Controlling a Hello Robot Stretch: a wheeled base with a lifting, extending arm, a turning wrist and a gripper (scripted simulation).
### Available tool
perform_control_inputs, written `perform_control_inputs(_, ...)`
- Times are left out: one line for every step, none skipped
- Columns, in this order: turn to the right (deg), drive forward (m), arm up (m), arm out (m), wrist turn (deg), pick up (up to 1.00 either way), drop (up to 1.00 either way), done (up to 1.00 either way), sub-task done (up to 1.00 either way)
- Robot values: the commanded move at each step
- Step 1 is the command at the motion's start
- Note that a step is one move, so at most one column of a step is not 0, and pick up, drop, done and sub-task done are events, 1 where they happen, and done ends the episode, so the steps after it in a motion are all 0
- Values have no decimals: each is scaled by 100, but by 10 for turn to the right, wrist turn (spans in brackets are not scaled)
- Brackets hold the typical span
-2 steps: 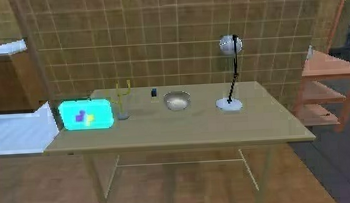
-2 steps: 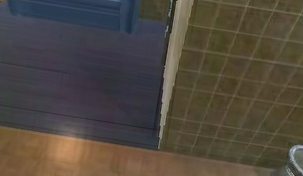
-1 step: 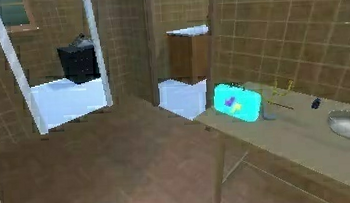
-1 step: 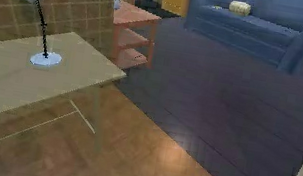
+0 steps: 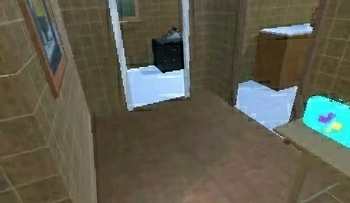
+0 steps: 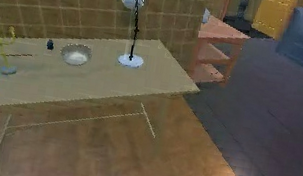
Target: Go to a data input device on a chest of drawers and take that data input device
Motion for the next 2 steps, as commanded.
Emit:
perform_control_inputs(0, 55, 0, 0, 0, 0, 0, 0, 0)
perform_control_inputs(-90, 0, 0, 0, 0, 0, 0, 0, 0)
